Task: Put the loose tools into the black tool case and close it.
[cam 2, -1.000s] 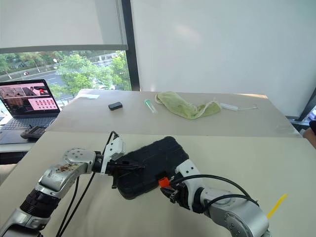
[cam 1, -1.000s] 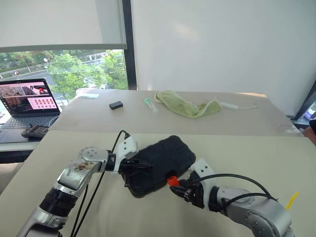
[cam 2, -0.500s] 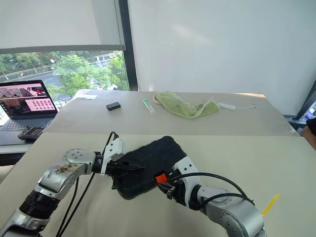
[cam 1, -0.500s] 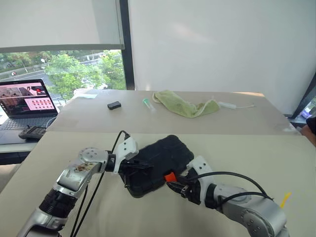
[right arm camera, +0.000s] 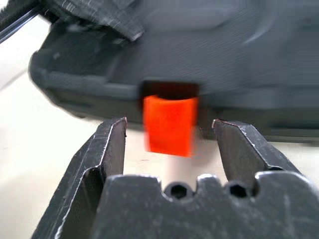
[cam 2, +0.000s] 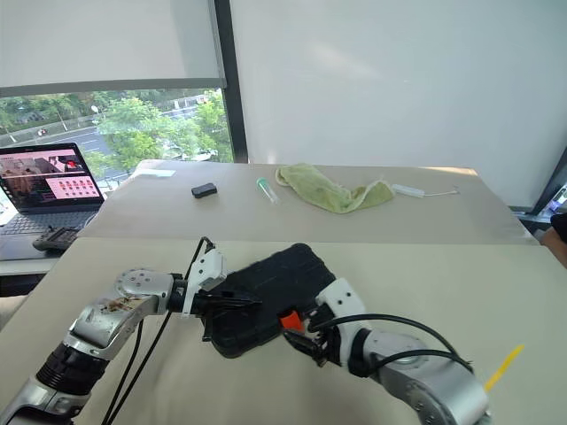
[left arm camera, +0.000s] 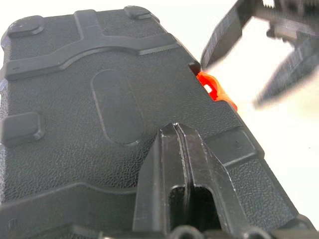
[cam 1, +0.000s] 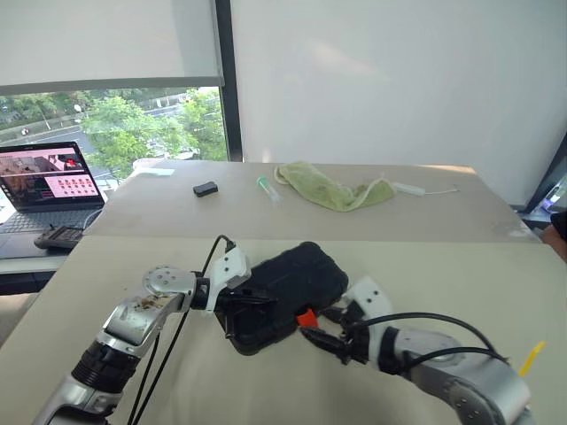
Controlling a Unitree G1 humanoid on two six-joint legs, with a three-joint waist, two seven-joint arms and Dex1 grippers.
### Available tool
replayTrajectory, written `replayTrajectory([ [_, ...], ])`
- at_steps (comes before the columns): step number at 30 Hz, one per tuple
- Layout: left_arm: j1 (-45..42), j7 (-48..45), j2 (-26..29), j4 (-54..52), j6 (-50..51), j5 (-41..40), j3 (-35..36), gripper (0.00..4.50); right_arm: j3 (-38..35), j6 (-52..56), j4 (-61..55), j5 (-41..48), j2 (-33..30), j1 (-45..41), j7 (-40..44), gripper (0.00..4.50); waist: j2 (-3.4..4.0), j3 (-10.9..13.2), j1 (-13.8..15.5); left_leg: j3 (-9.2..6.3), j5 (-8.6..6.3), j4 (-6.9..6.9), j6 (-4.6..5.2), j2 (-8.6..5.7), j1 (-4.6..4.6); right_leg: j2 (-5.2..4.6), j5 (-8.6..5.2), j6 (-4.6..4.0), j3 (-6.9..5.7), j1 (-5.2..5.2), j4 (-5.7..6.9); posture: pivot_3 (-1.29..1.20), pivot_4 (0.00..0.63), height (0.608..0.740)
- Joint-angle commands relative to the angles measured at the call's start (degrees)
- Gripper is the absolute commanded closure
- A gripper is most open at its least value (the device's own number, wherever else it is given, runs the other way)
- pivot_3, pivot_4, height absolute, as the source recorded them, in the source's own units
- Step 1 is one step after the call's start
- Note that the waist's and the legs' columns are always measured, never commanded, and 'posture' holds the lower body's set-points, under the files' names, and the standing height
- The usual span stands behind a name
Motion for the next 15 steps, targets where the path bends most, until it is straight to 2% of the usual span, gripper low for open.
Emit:
replayTrajectory([
  [1, 2.22, -0.08, 0.27, 2.96, 2.06, 2.73, -3.63, 4.50, -3.41, 2.43, -2.95, 4.98, -1.84, 1.30, 2.21, 2.61, 0.01, -0.01, 0.10, 0.00, 0.00, -0.02, 0.00, 0.00, 0.00, 0.00, 0.00, -0.01, 0.01, -0.01, 0.01, 0.00, 0.150, 0.740],
  [6, 2.41, 0.11, 0.13, 2.63, 1.98, 2.87, -3.76, 4.50, -0.33, 2.31, 0.46, 5.52, -1.54, -1.29, 2.07, 4.39, 0.01, -0.01, 0.14, 0.00, 0.01, -0.06, -0.01, 0.00, 0.05, -0.01, -0.01, -0.02, 0.03, 0.02, 0.00, 0.00, 0.150, 0.740],
  [15, 3.01, 0.80, -0.30, 1.56, 2.37, 2.87, -3.80, 4.50, 8.88, -2.71, 13.65, -1.90, -0.92, -9.01, 2.49, 4.48, -0.02, -0.03, 0.10, 0.02, 0.01, -0.08, -0.01, -0.02, 0.05, -0.01, -0.03, -0.03, 0.03, -0.01, -0.01, 0.00, 0.150, 0.740],
])
